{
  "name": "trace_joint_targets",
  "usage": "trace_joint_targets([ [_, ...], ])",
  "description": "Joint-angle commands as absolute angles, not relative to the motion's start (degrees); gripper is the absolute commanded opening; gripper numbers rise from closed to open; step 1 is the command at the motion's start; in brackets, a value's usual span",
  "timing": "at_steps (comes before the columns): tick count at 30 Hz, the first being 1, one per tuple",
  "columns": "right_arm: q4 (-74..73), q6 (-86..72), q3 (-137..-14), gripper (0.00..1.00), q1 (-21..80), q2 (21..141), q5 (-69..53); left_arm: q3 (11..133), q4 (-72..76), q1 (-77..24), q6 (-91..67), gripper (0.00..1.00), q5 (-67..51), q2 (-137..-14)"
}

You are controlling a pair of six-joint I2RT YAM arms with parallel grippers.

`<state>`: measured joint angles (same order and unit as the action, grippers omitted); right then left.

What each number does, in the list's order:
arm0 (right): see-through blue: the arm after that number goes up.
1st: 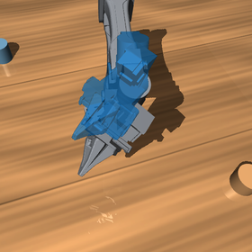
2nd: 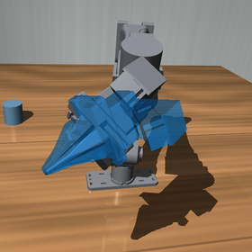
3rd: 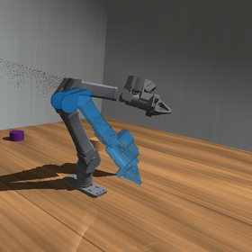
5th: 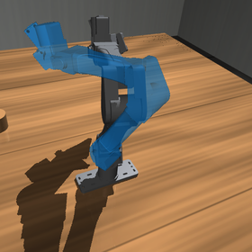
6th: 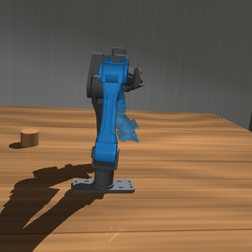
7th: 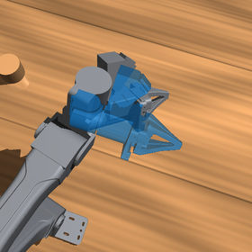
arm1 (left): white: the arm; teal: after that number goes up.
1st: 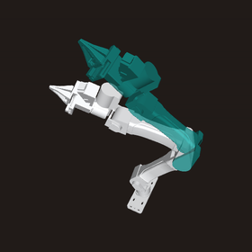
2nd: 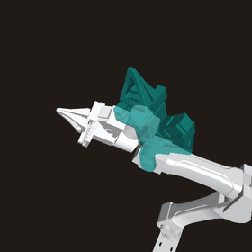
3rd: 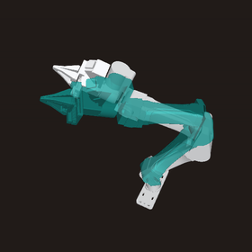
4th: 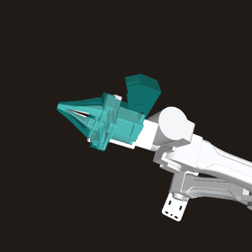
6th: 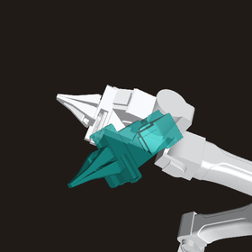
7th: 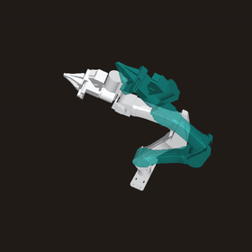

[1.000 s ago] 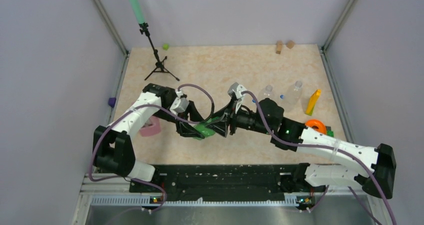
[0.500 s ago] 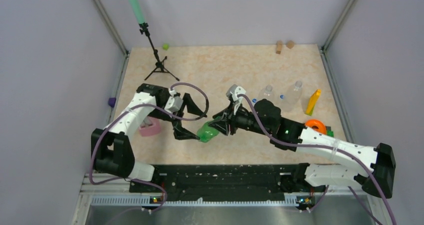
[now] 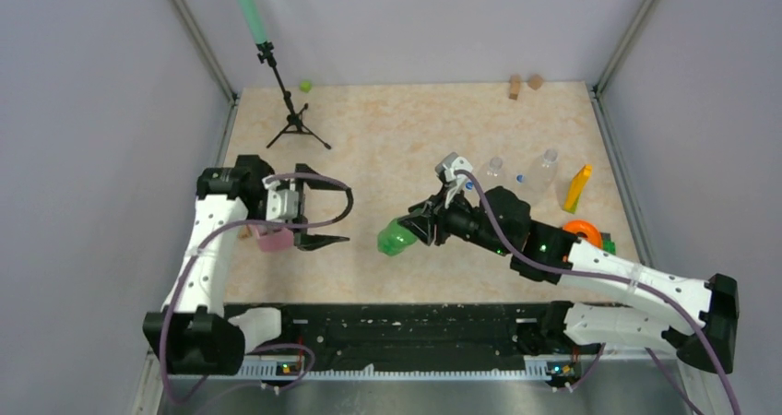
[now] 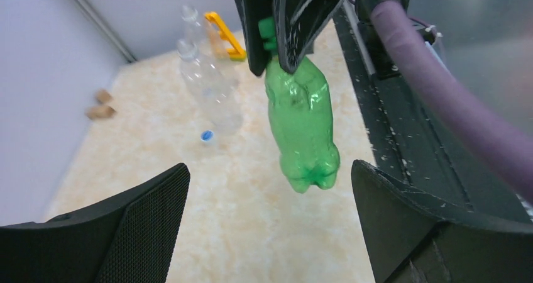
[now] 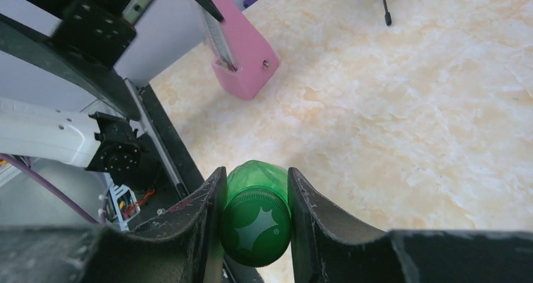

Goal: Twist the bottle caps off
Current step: Unscrew the bottle cap from the plastic bottle.

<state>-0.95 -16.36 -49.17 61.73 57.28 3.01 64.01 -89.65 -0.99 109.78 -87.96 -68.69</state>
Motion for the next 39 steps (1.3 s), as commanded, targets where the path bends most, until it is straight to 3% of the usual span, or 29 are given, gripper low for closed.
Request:
trace_joint_targets([
  [1,-1.6,-18.4,-49.1,0.0,61.8,53.6,5.1,72.3,-90.7,-1.0,102.8,0.98,-96.3,-59.5],
  [5,-1.6,-19.8,-48.4,0.0,61.8,52.2,5.3,79.1,-90.8,-3.6,95.7,0.98,-96.4,-50.4],
  [9,-1.1,-21.2,-48.3,0.0,61.9,52.1,3.6,79.8,-91.0,-3.2,99.4,0.98,-96.1,-46.9],
  [17,-0.5,-22.4,-48.1,0.0,61.8,51.7,1.3,65.0,-90.9,19.8,105.7,0.98,-96.0,-45.0],
  [25,-0.4,-21.7,-48.3,0.0,61.8,53.7,2.0,58.6,-90.9,26.1,105.2,0.98,-96.0,-42.0],
  [28,1.3,-21.5,-48.3,0.0,61.8,54.7,1.7,58.4,-90.5,29.9,95.3,0.98,-96.3,-41.9],
  [30,1.6,-21.4,-48.3,0.0,61.8,55.4,1.4,61.3,-90.1,26.3,85.1,0.99,-96.6,-45.1],
  [34,1.6,-21.2,-48.3,0.0,61.9,55.9,1.8,64.9,-89.7,10.4,81.6,0.99,-96.4,-49.1],
  [39,1.3,-21.7,-46.7,0.0,61.8,54.7,3.4,69.6,-90.6,-17.0,76.5,0.99,-96.4,-55.6],
])
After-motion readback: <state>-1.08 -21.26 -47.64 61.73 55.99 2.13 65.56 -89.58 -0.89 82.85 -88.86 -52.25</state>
